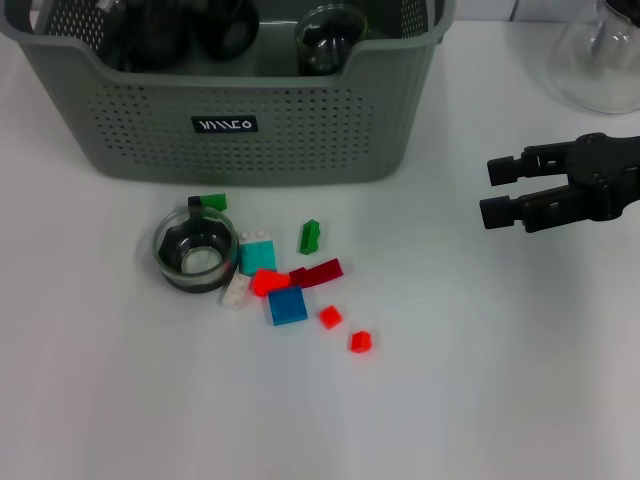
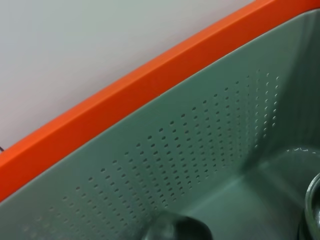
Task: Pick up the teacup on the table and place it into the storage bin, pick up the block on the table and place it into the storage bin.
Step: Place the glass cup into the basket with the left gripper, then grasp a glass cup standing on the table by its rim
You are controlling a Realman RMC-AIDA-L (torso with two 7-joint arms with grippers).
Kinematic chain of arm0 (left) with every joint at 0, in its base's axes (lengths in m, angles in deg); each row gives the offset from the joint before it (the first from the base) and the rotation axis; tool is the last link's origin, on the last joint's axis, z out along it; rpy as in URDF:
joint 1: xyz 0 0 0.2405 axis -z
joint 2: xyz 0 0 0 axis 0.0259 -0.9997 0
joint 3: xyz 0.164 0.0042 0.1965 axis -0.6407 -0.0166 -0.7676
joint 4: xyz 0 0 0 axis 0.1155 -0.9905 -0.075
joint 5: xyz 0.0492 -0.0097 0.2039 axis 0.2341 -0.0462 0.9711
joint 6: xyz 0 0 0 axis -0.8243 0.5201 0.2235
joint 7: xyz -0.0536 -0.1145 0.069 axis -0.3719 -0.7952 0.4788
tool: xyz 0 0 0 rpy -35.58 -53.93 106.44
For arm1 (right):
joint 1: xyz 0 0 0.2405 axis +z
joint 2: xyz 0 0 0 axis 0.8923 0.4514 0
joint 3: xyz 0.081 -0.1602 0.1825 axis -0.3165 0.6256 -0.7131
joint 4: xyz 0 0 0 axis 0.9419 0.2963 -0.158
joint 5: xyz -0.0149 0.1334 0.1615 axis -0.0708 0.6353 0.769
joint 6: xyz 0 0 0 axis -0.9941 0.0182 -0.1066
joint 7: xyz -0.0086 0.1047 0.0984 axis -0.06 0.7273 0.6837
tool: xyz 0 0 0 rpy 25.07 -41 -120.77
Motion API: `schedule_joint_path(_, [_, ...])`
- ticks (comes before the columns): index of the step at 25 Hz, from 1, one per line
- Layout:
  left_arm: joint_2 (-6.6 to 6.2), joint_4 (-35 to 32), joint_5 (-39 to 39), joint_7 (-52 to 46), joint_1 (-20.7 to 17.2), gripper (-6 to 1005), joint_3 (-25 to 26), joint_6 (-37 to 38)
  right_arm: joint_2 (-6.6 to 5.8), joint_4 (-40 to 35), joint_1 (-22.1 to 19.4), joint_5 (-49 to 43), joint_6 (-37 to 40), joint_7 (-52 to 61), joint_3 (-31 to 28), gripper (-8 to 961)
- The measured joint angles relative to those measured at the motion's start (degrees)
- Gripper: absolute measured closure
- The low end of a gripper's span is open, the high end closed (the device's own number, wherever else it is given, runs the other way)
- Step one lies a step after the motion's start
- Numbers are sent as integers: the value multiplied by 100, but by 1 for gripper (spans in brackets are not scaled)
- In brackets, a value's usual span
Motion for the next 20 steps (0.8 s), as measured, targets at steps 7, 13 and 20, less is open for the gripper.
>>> schedule_joint_path(7, [7, -632, -39, -97, -205, 627, 104, 193, 0, 0, -1, 0, 5, -14, 0, 42])
schedule_joint_path(13, [202, -2694, -638, -119, -839, 389, 492, 1094, -10, 0, -9, 0, 18, -77, 0, 43])
schedule_joint_path(20, [215, -4710, -3481, 748, -1836, 167, 1118, 2679, -36, 0, 1, 14, 44, -121, 0, 44])
